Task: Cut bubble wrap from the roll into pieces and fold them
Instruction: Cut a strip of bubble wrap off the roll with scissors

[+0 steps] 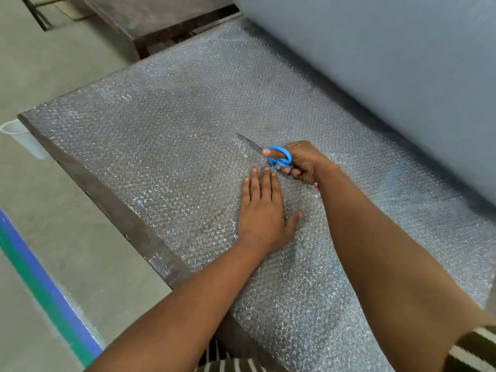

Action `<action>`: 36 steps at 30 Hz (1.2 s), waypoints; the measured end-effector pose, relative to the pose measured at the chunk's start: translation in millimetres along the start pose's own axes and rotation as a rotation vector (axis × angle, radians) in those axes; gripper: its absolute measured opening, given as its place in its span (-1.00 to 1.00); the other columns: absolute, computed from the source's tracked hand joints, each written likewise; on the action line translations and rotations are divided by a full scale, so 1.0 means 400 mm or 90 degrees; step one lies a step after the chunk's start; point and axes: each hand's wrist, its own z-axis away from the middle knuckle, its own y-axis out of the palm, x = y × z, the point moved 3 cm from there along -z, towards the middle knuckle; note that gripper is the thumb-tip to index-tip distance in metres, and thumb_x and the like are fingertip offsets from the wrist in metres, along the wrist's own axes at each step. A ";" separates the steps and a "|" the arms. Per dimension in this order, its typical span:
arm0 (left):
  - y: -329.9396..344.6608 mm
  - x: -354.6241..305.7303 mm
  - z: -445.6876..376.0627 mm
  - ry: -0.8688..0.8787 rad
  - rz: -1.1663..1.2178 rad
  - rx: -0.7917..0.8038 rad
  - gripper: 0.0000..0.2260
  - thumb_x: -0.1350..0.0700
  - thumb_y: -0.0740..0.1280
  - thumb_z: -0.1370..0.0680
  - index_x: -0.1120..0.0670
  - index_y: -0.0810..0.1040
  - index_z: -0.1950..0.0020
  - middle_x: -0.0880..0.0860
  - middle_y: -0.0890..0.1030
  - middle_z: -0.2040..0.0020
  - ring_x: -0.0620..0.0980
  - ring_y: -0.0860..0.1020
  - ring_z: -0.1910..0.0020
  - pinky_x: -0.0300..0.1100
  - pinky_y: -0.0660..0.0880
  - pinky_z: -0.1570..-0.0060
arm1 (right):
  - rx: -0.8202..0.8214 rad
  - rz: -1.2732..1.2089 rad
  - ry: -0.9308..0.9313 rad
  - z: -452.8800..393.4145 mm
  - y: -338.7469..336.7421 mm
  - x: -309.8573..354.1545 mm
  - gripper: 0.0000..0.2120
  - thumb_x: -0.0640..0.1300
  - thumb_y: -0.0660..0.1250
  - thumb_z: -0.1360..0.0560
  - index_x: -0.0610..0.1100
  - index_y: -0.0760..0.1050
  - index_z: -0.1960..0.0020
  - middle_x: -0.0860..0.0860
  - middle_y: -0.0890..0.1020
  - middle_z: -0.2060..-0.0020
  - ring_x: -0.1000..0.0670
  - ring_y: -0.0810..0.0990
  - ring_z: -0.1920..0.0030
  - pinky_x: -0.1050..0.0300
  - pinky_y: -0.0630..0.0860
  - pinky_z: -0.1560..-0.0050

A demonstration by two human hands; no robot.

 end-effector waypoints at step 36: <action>-0.116 0.379 -0.157 -0.037 -0.043 0.048 0.21 -0.67 -0.28 -0.46 0.34 -0.37 -0.65 0.38 -0.39 -0.65 0.33 -0.43 -0.65 0.33 -0.26 -0.64 | -0.033 0.073 0.040 -0.009 -0.003 0.039 -0.27 0.32 0.77 -0.10 -0.25 0.64 0.11 -0.34 0.56 0.25 -0.06 0.39 0.45 0.22 0.23 0.44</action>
